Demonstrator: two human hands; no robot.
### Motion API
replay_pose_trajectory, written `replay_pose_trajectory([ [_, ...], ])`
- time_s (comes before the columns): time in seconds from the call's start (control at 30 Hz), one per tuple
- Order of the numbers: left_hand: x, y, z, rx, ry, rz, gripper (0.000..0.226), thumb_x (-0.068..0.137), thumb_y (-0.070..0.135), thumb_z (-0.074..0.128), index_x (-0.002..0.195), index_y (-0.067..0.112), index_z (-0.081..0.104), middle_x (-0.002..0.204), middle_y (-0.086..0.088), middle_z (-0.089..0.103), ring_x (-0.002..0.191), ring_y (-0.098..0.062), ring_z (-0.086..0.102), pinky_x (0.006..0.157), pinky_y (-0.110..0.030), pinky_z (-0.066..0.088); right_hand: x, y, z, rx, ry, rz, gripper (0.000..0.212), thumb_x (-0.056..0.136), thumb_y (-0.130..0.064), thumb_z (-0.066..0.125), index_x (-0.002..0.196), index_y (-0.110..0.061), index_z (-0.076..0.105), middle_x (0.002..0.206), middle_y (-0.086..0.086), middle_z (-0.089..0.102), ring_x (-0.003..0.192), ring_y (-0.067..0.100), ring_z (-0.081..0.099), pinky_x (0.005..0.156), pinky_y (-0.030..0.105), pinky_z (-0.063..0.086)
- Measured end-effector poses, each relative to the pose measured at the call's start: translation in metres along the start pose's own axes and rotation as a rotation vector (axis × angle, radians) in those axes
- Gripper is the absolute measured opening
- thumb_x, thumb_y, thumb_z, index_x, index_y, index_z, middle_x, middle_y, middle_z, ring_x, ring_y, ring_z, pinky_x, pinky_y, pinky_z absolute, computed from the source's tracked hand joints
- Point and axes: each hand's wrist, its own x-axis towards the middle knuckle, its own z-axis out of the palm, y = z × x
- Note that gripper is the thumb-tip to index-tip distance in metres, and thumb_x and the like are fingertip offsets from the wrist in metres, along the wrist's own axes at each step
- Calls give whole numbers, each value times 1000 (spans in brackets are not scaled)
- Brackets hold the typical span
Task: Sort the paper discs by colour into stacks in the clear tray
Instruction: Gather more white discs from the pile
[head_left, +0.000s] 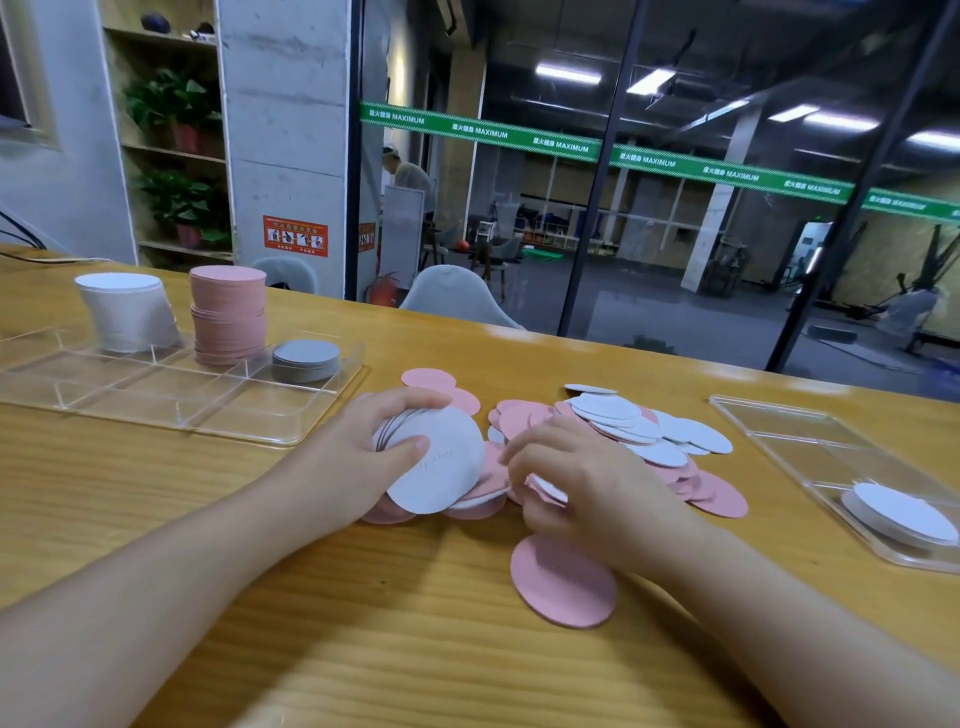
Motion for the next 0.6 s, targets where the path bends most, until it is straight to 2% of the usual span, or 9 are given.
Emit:
replay_pose_trajectory([
  [0.07, 1, 0, 0, -19, 8, 5, 40, 90, 14, 59, 102, 52, 55, 120, 10, 54, 108, 2, 48, 85, -14, 37, 1, 1, -1, 38, 83, 34, 12, 85, -27, 48, 84, -17, 55, 94, -11, 56, 90, 4, 49, 74, 19, 44],
  [0.13, 0, -1, 0, -51, -1, -3, 37, 90, 18, 60, 102, 53, 58, 119, 8, 55, 106, 0, 52, 89, -22, 43, 3, -3, -1, 108, 118, 97, 13, 87, -28, 45, 87, -18, 53, 89, -20, 46, 85, -8, 40, 75, 7, 34],
  [0.23, -2, 0, 1, -70, -25, -15, 31, 86, 30, 59, 102, 57, 60, 117, 12, 53, 106, -3, 53, 84, -35, 53, 5, -9, 2, 243, 118, 261, 8, 91, -23, 47, 84, -26, 50, 80, -24, 45, 81, -7, 44, 69, 8, 34],
  [0.3, -3, 0, 2, -62, -44, -9, 35, 91, 22, 58, 102, 55, 60, 114, 18, 48, 106, -2, 51, 72, -31, 57, 7, -12, 5, 372, 137, 410, 18, 93, -18, 50, 81, -31, 49, 80, -20, 50, 75, -2, 50, 65, 12, 39],
  [0.37, -3, 4, 2, -64, -73, -2, 34, 91, 22, 59, 104, 53, 58, 111, 21, 46, 103, 3, 50, 62, -28, 57, 9, -18, 7, 519, 149, 511, 14, 94, -16, 52, 82, -22, 53, 79, -12, 55, 62, 3, 56, 60, 17, 46],
  [0.4, -4, 5, 2, -61, -91, 9, 33, 89, 24, 61, 104, 53, 58, 111, 22, 45, 102, 7, 49, 65, -28, 58, 10, -22, 7, 571, 140, 537, 12, 94, -15, 52, 82, -17, 54, 77, -8, 58, 57, 4, 57, 58, 18, 48],
  [0.43, -4, 5, 3, -28, -104, 36, 34, 87, 26, 63, 104, 55, 56, 112, 23, 45, 103, 11, 47, 76, -29, 56, 11, -26, 8, 613, 123, 554, 12, 94, -15, 52, 82, -15, 54, 74, -4, 60, 55, 6, 59, 58, 20, 49],
  [0.5, -4, 4, 3, 48, -112, 89, 39, 84, 27, 67, 105, 57, 56, 116, 25, 45, 108, 16, 43, 94, -21, 44, 12, -34, 8, 669, 87, 547, 13, 93, -13, 54, 81, -18, 55, 72, -2, 64, 58, 7, 62, 61, 22, 51],
  [0.6, -6, 8, 5, 76, -111, 151, 52, 85, 21, 67, 111, 62, 48, 118, 23, 47, 113, 12, 43, 92, -4, 32, 14, -36, 8, 579, 75, 459, 17, 90, -14, 58, 80, -27, 55, 76, -10, 64, 70, 4, 62, 66, 18, 49],
])
